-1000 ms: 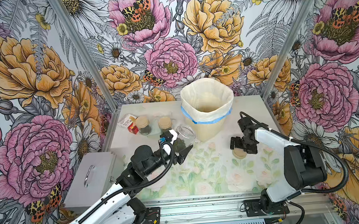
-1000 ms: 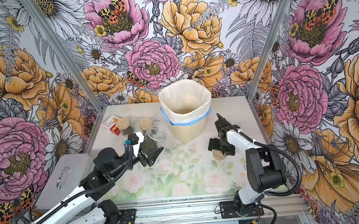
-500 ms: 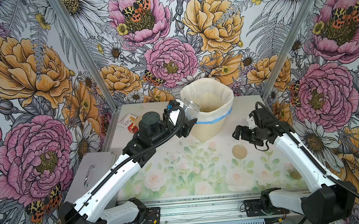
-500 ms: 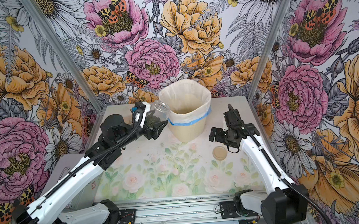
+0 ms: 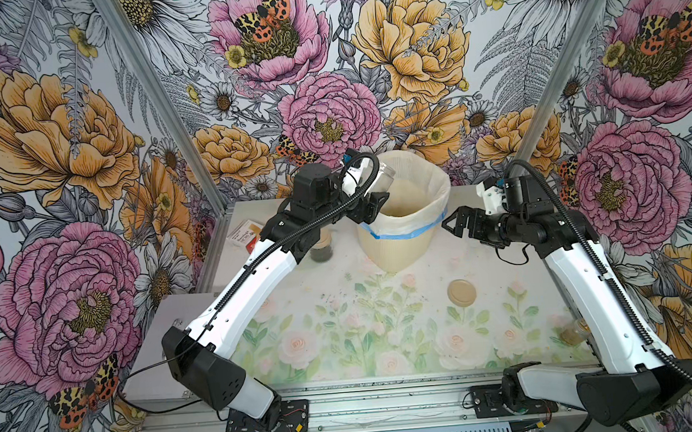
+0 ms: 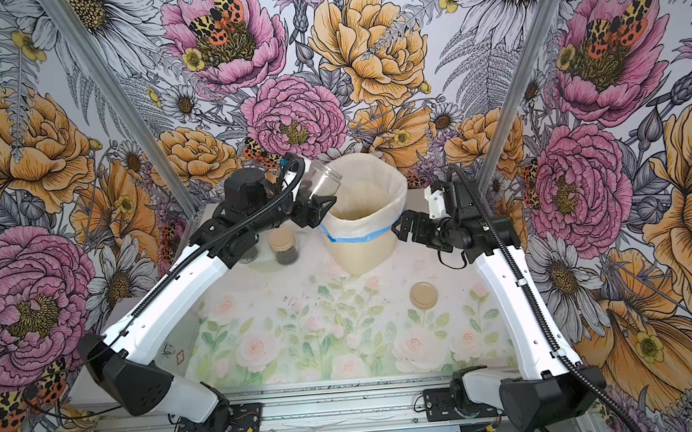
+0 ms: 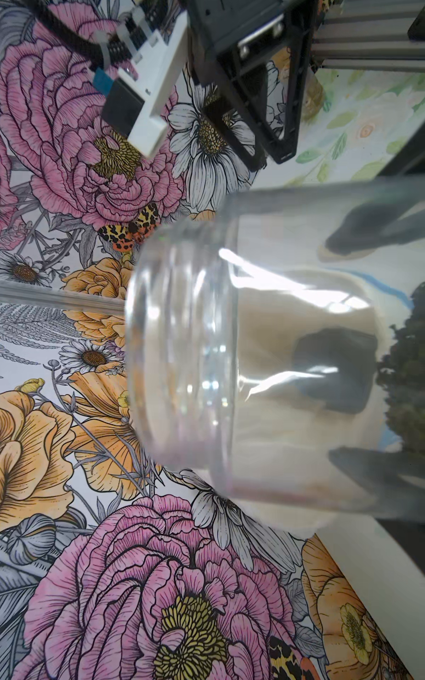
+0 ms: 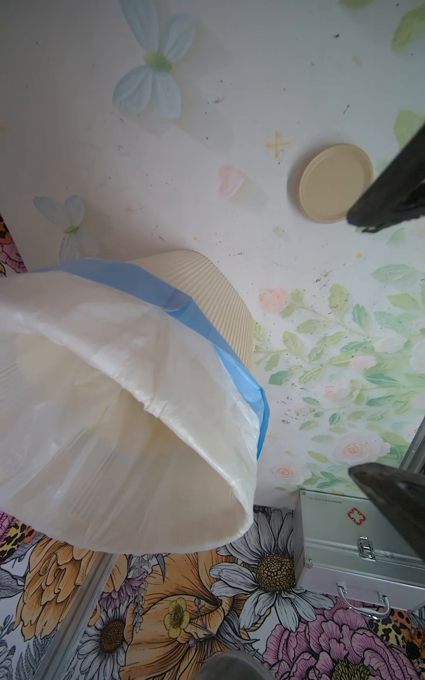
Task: Empty moldy tea leaves from jars
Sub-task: Pour the moldy tea leaves from the jar into the trash bin.
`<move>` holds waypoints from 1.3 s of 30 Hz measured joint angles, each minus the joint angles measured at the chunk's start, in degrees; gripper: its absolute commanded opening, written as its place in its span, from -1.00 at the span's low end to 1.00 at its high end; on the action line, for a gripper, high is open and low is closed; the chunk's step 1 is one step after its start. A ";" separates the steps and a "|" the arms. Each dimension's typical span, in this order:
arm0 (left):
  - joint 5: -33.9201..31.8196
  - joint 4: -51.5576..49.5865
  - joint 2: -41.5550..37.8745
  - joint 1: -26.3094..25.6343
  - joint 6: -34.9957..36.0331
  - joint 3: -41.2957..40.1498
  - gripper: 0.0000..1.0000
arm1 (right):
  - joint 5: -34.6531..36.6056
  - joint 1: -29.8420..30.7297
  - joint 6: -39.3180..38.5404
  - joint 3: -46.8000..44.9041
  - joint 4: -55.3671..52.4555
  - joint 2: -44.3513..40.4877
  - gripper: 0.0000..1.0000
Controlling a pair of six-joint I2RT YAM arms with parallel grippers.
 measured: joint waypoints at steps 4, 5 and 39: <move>-0.70 -5.27 6.43 0.35 2.95 7.26 -0.16 | -1.29 -1.29 -0.59 -0.74 0.09 -0.46 0.99; -1.11 -6.64 8.00 0.35 3.87 9.22 -0.16 | -1.68 -1.70 -0.66 -1.09 0.13 -0.61 1.00; -4.11 -18.99 22.49 -2.19 9.68 28.94 -0.15 | -14.71 4.55 22.56 9.94 30.71 14.80 0.99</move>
